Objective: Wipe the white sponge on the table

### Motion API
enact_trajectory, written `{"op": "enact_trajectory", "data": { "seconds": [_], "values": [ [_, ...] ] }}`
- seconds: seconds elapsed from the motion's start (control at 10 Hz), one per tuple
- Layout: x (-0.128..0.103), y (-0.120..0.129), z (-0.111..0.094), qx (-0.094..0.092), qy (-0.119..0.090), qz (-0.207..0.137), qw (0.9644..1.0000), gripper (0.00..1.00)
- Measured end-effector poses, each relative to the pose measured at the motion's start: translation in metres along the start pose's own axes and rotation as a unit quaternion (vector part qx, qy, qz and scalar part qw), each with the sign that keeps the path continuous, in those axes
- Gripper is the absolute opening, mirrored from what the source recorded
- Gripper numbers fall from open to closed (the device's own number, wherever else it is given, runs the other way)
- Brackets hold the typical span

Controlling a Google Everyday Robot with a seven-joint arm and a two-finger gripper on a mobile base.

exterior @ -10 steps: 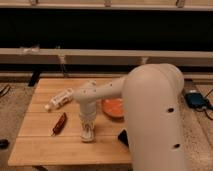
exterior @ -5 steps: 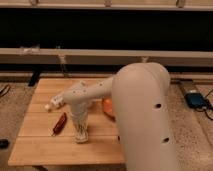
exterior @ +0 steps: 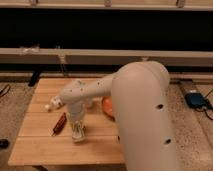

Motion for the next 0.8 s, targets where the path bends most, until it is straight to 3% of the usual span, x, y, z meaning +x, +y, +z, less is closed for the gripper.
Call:
{"op": "enact_trajectory", "data": {
  "seconds": [0.5, 0.8],
  "values": [
    [-0.006, -0.019, -0.019, 0.008, -0.026, 0.014, 0.9995, 0.80],
    [-0.012, -0.028, -0.031, -0.002, -0.045, 0.036, 0.9984, 0.80]
  ]
}}
